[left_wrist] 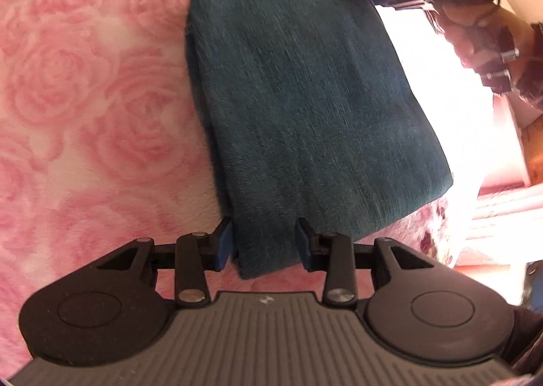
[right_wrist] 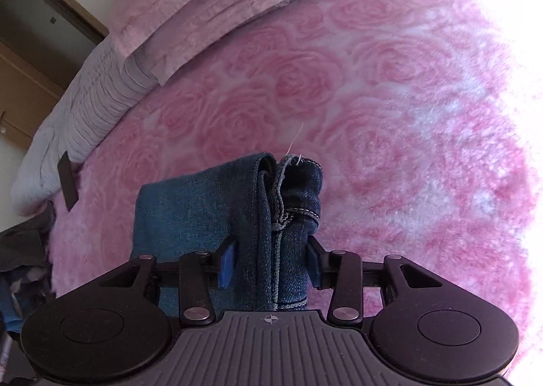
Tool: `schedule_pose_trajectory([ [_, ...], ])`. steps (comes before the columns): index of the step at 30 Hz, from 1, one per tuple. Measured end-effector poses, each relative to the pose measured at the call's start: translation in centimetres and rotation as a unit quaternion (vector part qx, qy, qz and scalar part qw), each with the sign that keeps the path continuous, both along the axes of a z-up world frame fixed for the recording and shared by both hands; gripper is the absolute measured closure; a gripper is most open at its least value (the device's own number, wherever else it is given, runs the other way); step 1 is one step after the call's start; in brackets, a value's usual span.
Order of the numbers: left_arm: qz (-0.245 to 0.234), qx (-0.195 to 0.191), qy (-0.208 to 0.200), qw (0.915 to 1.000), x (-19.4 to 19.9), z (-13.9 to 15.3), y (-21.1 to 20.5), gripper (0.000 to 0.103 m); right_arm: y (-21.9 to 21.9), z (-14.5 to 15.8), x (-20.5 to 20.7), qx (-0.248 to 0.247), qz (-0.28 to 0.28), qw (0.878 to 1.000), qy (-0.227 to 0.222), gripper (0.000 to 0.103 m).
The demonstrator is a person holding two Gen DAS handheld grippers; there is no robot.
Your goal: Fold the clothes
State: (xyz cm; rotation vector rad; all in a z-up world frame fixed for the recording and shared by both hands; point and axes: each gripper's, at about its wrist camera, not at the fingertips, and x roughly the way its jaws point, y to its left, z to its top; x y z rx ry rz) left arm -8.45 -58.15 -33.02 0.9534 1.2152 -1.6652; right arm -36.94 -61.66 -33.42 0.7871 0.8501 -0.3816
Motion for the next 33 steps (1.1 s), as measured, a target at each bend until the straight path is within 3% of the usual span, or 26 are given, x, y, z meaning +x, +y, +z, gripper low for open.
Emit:
schedule_pose_trajectory([
  [3, -0.003, -0.011, -0.015, 0.9998, 1.4, 0.8, -0.4, 0.070, 2.4, 0.8, -3.6, -0.016, -0.047, 0.999, -0.011, 0.053],
  [5, -0.002, -0.024, -0.024, 0.9994, 1.9, 1.4, -1.2, 0.070, 4.8, 1.2, -7.4, 0.001, -0.098, 0.995, -0.024, 0.053],
  [8, -0.014, -0.042, -0.032, 0.9985, 1.8, 1.6, -3.1, 0.068, 9.7, 1.6, -13.0, 0.031, -0.181, 0.983, -0.027, 0.051],
  [10, -0.036, -0.055, -0.036, 0.9972, 1.5, 1.7, -4.3, 0.067, 13.2, 1.5, -16.4, 0.059, -0.231, 0.971, -0.027, 0.045],
  [11, -0.049, -0.060, -0.040, 0.9962, 1.1, 1.7, -4.9, 0.067, 14.9, 1.3, -17.8, 0.077, -0.253, 0.964, -0.027, 0.037],
  [12, -0.061, -0.065, -0.043, 0.9951, 0.8, 1.6, -5.4, 0.066, 16.4, 0.8, -18.6, 0.099, -0.268, 0.958, -0.027, 0.031],
  [15, -0.091, -0.068, -0.050, 0.9923, -0.3, 0.8, -6.6, 0.066, 19.4, -1.5, -19.1, 0.144, -0.296, 0.944, -0.038, 0.031],
  [19, -0.115, -0.062, -0.056, 0.9898, -1.6, 0.1, -7.2, 0.066, 19.1, -5.1, -18.7, 0.167, -0.360, 0.914, -0.084, 0.031],
  [20, -0.120, -0.059, -0.057, 0.9894, -1.8, 0.0, -7.1, 0.066, 18.7, -5.7, -18.8, 0.174, -0.377, 0.905, -0.092, 0.032],
  [21, -0.125, -0.056, -0.056, 0.9890, -1.9, 0.0, -7.0, 0.066, 18.1, -5.8, -19.0, 0.177, -0.390, 0.898, -0.097, 0.053],
  [23, -0.132, -0.053, -0.056, 0.9883, -2.3, 0.0, -6.6, 0.066, 16.9, -5.8, -19.5, 0.183, -0.412, 0.886, -0.105, 0.077],
  [25, -0.130, -0.053, -0.052, 0.9888, -2.5, 0.3, -6.2, 0.066, 14.8, -4.7, -20.1, 0.183, -0.401, 0.892, -0.104, 0.082],
  [29, -0.112, -0.070, -0.043, 0.9903, -3.1, 1.3, -5.9, 0.066, 6.2, -0.6, -20.6, 0.103, -0.325, 0.938, -0.068, 0.084],
  [33, -0.122, -0.127, -0.067, 0.9821, -5.4, 2.5, -5.9, 0.066, -5.0, 1.3, -19.2, 0.018, -0.238, 0.971, -0.018, 0.084],
])
